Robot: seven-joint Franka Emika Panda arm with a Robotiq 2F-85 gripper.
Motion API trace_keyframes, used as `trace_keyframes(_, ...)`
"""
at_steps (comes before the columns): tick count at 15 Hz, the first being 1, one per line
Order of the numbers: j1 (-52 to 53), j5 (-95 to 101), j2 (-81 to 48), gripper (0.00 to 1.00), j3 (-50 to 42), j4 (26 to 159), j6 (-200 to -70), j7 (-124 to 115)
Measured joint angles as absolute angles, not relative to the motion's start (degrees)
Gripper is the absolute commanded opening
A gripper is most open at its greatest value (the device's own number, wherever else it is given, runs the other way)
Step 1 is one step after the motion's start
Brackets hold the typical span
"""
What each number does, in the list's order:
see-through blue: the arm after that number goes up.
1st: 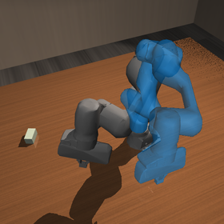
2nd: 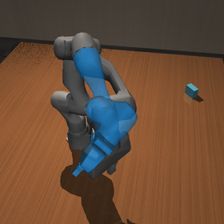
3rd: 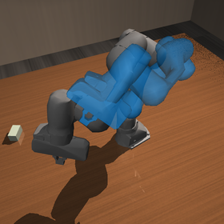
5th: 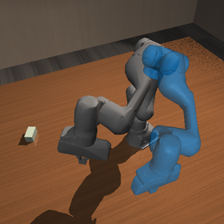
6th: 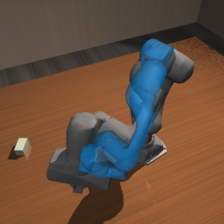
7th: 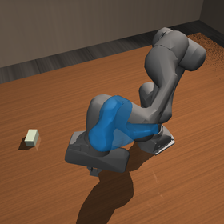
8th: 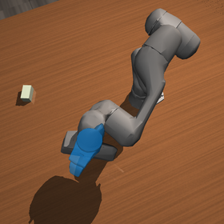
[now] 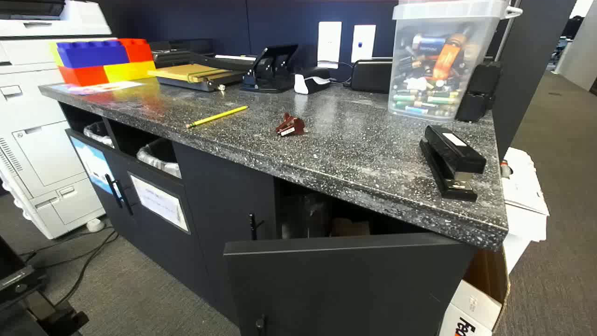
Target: Move the pencil to the left
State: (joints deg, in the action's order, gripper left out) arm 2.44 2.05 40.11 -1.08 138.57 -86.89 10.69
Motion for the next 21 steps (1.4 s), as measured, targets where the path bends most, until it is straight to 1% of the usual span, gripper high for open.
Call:
trace_keyframes(8, 2.43, 2.06, 39.90, 1.00, -0.97, 138.43, -87.02, 10.30)
trace_keyframes(10, 2.47, 1.96, 37.23, 1.00, 0.37, 137.28, -88.39, 8.13)
trace_keyframes(16, 3.80, 1.57, 17.20, 1.00, 7.31, 125.27, -95.71, -2.56)
trace_keyframes(21, 5.38, -0.35, -1.41, 1.00, 8.52, 111.27, -100.00, -7.67)
